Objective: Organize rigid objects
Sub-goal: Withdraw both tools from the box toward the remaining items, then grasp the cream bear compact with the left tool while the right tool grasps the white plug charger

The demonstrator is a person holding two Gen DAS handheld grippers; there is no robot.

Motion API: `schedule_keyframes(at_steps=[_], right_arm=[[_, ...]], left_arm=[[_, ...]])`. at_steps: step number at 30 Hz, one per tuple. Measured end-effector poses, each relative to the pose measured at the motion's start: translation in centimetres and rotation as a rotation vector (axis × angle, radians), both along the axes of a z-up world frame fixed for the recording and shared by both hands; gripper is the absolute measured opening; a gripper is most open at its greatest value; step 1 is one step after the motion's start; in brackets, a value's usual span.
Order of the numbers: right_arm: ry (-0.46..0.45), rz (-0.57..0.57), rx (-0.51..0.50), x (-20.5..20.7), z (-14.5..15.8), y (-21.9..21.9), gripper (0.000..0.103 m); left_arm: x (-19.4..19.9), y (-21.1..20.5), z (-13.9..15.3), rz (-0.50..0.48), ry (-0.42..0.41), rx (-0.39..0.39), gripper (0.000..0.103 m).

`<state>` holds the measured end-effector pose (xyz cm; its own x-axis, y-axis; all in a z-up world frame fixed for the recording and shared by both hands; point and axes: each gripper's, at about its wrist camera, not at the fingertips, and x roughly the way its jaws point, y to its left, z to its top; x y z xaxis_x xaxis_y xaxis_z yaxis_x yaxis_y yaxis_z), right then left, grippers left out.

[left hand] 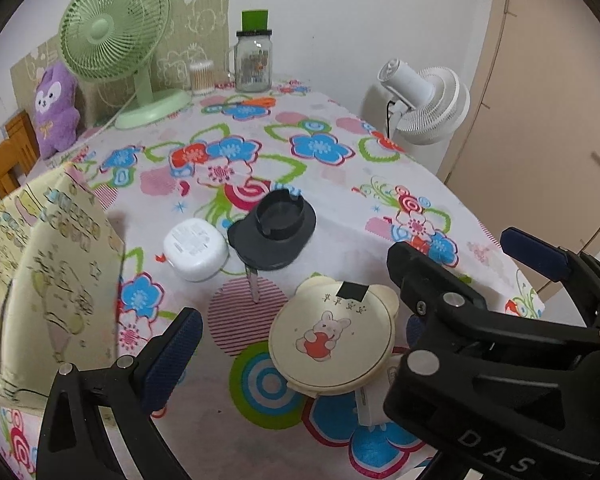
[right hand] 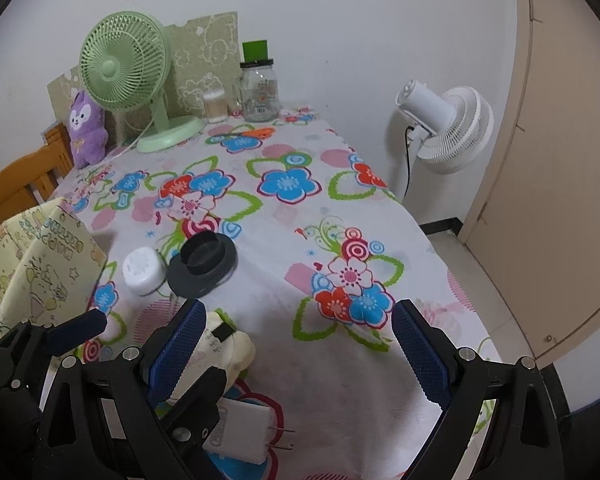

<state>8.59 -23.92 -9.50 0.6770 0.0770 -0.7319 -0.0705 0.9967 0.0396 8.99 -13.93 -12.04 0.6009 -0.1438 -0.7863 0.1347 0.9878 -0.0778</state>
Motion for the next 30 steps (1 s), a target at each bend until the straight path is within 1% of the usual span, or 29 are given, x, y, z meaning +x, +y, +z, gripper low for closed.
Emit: schedule_keyframes(at_steps=[17,20,22,24,25,27,30], right_arm=[[0.068,-0.048,0.023,1.2,-2.8,-1.6,0.096],[0.078,-0.054,0.022,1.4,-3.2,-1.8,0.096],[0.084,-0.057,0.029,1.5,-3.4,-1.9,0.096],[0.088,-0.064,0.04,1.5,-3.5,-2.0,0.096],[0.089,-0.068,0.046,1.6,-3.6,-2.1,0.096],[0.093,-0.072,0.045,1.7,-3.7,-2.0,0.096],[0.098,-0.066,0.037,1.7,-3.8,-1.8,0.096]], left_arm=[[1.3,-1.3,-2.3,-0.014,0.067,0.006,0.102],[1.3,-1.3,-2.5,0.003,0.07,0.013,0.098],[1.3,-1.3,-2.7,-0.001,0.074,0.0,0.095],[1.5,-1.2,-2.8,-0.006,0.085,-0.021,0.088],[1.5,-1.1,-2.8,-0.006,0.087,-0.029,0.087],[1.5,-1.2,-2.7,-0.002,0.078,-0.009,0.078],[1.5,-1.0,-2.8,-0.008,0.069,0.001,0.076]])
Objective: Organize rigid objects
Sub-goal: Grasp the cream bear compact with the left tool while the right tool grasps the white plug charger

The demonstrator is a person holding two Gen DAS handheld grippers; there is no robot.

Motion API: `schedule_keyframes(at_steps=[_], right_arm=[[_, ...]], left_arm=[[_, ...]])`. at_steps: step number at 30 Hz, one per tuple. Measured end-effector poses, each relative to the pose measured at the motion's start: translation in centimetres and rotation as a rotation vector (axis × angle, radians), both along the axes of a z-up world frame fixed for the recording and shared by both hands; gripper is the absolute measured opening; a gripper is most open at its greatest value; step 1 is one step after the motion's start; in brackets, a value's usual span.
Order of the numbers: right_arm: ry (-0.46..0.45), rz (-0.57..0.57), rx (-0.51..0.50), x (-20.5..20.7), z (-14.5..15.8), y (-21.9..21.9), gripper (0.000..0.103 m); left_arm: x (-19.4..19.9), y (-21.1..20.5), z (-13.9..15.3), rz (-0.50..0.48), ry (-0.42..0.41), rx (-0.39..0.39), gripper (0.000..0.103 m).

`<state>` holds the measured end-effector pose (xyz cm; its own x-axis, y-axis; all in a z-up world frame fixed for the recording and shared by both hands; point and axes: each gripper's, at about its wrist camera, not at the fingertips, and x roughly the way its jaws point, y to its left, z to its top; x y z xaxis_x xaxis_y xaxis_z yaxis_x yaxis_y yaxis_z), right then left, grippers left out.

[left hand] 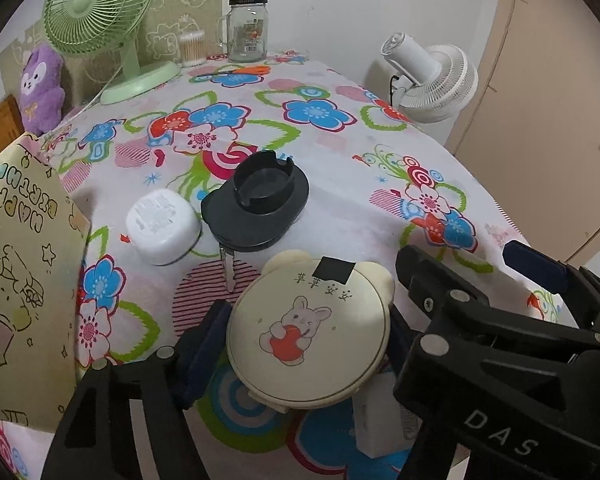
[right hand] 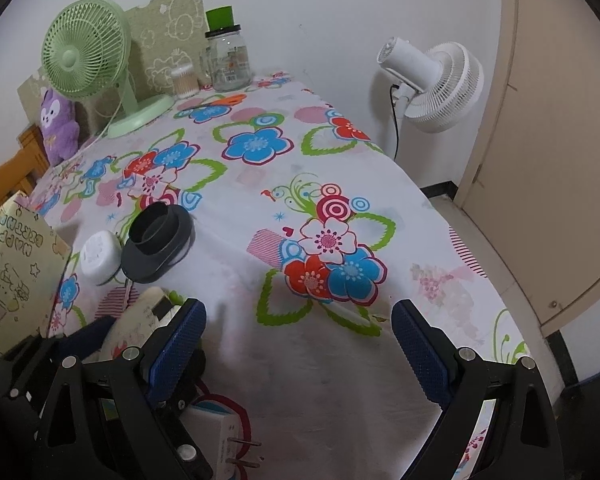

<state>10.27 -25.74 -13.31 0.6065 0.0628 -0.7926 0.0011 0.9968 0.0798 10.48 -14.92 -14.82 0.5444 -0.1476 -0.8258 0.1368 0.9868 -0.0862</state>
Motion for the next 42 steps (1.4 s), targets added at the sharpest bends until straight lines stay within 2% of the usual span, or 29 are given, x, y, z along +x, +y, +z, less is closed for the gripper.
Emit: schedule_keyframes(at_steps=[10,17,27,37,42], right_arm=[[-0.008,0.014,-0.001,-0.5,0.4,1.3,0.096],[-0.004,0.043,-0.014,-1.6,0.3,3.0,0.096],[0.001,0.068,-0.034,-3.4,0.1,4.9,0.096],[-0.007,0.044,-0.017,-5.0,-0.8,5.4,0.096],[-0.016,-0.003,-0.004,-5.4,-1.3,4.5,0.095]], left_arm=[[-0.6,2.1,0.3,0.055,-0.027,0.014,0.076],[-2.0,3.5,0.3,0.077,-0.062,0.085,0.076],[-4.0,4.2,-0.1,0.052,-0.064,0.073,0.076],[-5.7,5.4,-0.8,0.093,-0.083,0.072,0.077],[-6.0,5.4,-0.9,0.123,-0.114,0.105,0.088]])
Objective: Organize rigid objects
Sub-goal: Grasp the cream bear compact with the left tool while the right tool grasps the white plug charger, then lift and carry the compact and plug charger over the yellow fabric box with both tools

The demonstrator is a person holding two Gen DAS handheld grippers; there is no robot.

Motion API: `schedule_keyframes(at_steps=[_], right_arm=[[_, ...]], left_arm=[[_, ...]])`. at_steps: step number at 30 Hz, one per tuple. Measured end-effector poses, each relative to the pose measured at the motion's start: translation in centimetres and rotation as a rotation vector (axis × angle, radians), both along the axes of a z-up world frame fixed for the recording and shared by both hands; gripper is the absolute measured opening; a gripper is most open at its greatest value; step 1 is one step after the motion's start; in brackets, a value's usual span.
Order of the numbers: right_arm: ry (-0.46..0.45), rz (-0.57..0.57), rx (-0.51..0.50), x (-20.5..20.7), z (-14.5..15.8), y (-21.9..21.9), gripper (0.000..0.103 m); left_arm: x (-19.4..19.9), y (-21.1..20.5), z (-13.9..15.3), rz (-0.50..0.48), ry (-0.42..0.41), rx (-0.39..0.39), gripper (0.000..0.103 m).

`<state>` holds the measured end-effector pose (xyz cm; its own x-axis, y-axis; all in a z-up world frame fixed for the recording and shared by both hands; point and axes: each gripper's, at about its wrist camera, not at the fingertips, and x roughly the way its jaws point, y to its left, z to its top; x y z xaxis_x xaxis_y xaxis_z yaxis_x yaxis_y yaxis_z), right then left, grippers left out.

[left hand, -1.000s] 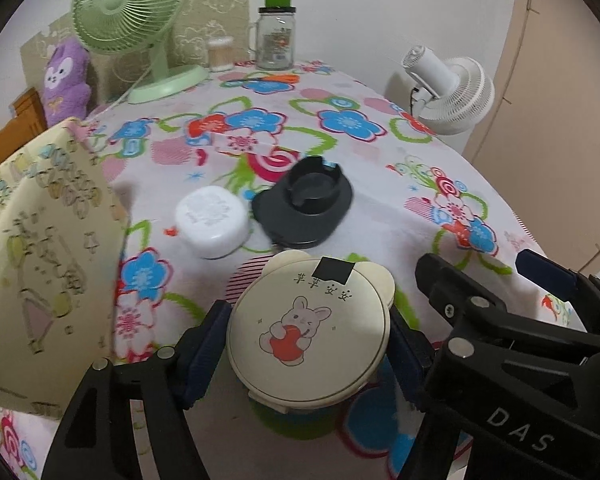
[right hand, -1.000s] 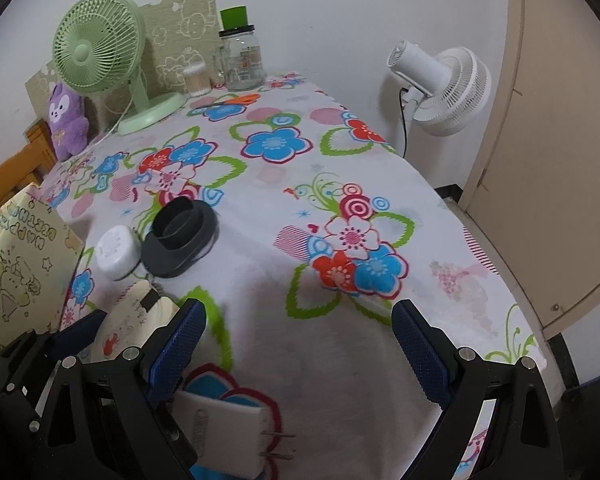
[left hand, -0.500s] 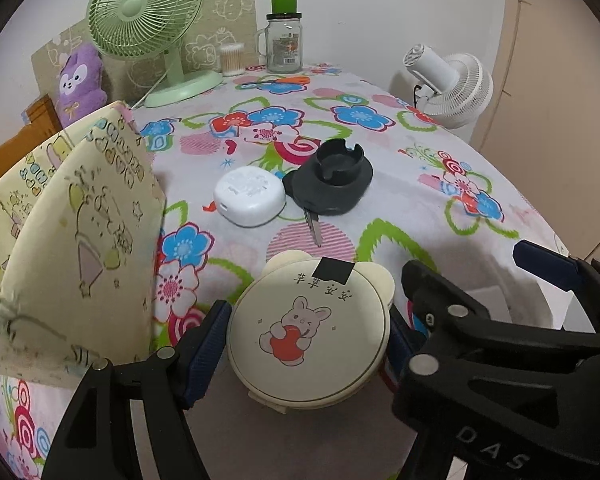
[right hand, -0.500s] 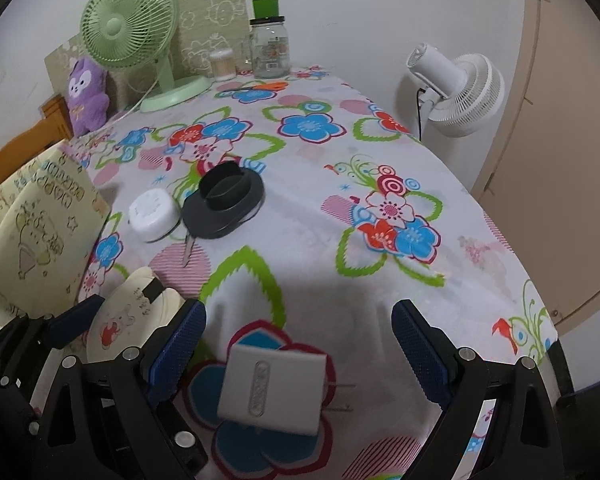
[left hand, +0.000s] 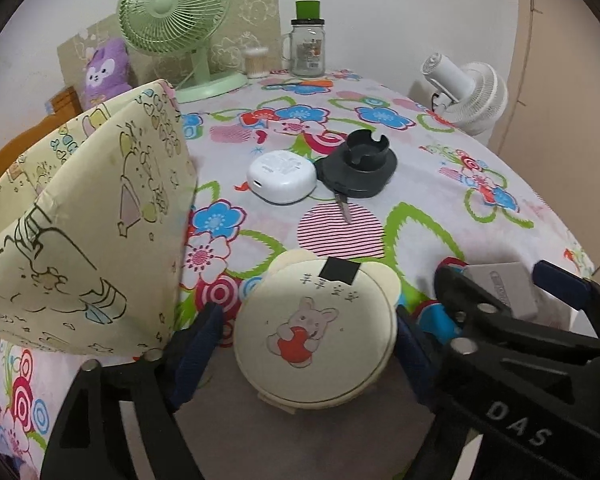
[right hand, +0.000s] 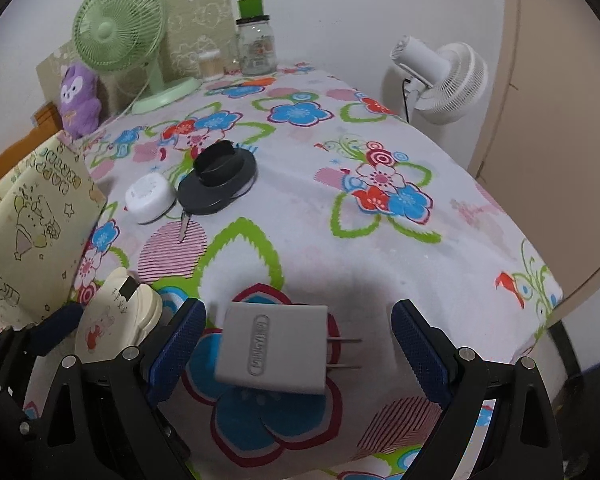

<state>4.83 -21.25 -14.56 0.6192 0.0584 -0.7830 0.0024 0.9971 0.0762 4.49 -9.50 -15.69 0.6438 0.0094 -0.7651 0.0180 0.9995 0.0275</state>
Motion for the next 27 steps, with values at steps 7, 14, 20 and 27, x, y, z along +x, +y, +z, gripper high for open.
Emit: schedule_keyframes(at_steps=[7,14,20,27], right_arm=[[-0.016,-0.029,0.018,-0.2,-0.1,-0.2,0.065],[-0.017,-0.023,0.047,0.4,0.1,-0.5,0.064],[-0.02,-0.031,0.054,1.2,0.4,-0.9,0.064],[-0.036,-0.044,0.059,2.4,1.3,-1.4,0.064]], left_arm=[[0.3,-0.1,-0.1,-0.004,0.0,0.001,0.088],[0.6,-0.6,0.1,-0.016,0.018,-0.043,0.078],[1.6,-0.9,0.4,-0.023,0.031,-0.078,0.077],[2.7,-1.5,1.4,-0.025,0.009,-0.074,0.077]])
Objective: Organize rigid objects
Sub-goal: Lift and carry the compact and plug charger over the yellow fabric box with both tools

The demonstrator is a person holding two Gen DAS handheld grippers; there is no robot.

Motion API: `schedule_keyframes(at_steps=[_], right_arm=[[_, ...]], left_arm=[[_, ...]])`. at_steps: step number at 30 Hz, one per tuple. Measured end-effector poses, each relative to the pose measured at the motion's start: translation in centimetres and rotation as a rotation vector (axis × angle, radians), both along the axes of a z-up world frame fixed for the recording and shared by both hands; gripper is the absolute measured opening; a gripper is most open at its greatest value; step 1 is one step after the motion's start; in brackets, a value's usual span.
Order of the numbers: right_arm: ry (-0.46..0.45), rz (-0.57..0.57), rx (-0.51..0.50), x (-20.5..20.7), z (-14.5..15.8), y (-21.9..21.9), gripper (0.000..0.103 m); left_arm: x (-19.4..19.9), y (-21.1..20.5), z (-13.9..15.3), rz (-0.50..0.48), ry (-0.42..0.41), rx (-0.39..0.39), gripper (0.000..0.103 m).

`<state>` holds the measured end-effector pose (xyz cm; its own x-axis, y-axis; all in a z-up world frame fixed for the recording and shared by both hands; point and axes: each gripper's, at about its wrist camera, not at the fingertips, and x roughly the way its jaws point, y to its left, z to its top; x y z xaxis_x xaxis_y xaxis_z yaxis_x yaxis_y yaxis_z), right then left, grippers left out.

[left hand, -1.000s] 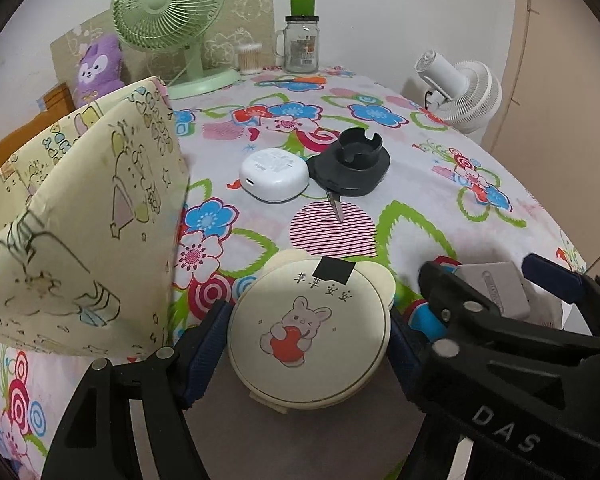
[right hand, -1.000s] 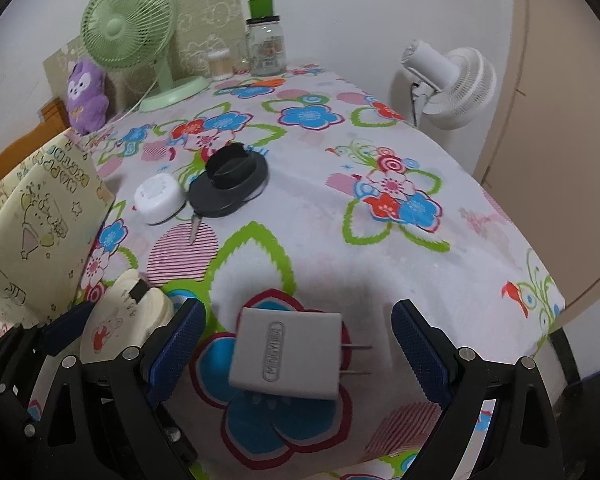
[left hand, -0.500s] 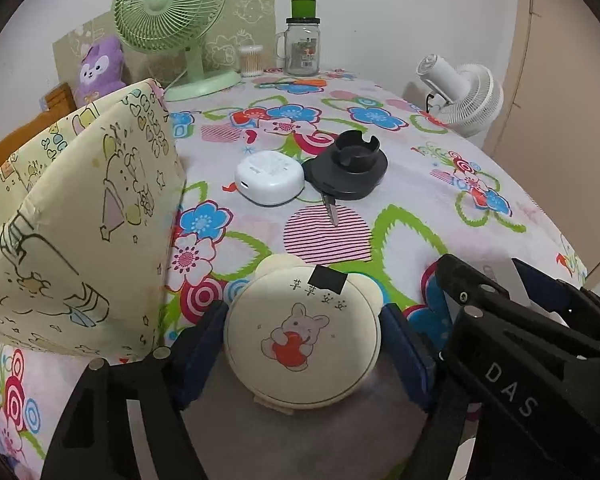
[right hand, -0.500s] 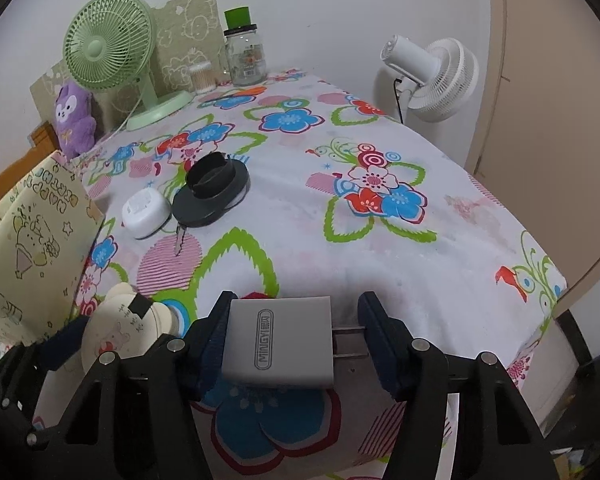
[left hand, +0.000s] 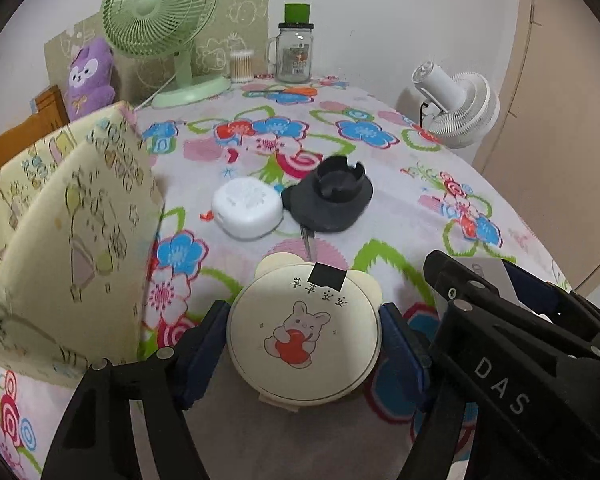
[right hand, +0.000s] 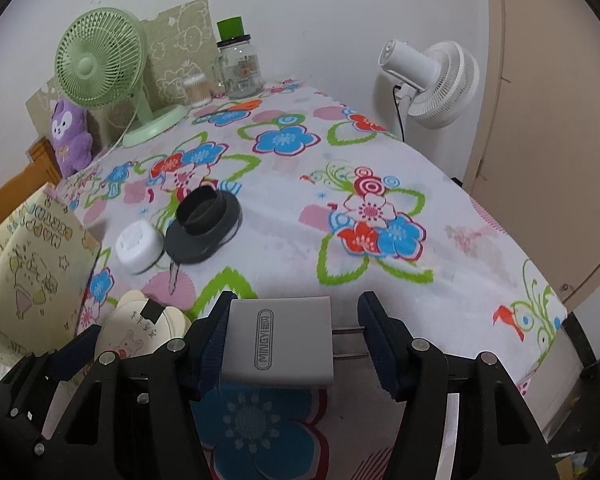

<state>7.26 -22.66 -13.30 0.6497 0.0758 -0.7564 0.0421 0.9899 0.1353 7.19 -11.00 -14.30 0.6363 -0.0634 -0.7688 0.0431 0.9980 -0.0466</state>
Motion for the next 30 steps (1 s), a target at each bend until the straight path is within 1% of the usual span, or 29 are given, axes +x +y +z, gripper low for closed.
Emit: schedule_keyframes(at_steps=[11,26,30], right_arm=[[-0.035,0.005,0.005,1.1,2.4,-0.2,0.064],[-0.085,0.019,-0.002,1.8,6.6,0.0,0.065],[-0.091,0.024,-0.01,2.0,7.7,0.4,0.064]], left_arm=[[0.9,-0.2,2.5,0.002,-0.033,0.009,0.077],[1.6,0.2,6.4,0.008,-0.067,-0.005,0.077],[1.7,0.6,7.3,0.006,-0.08,0.001,0.077]])
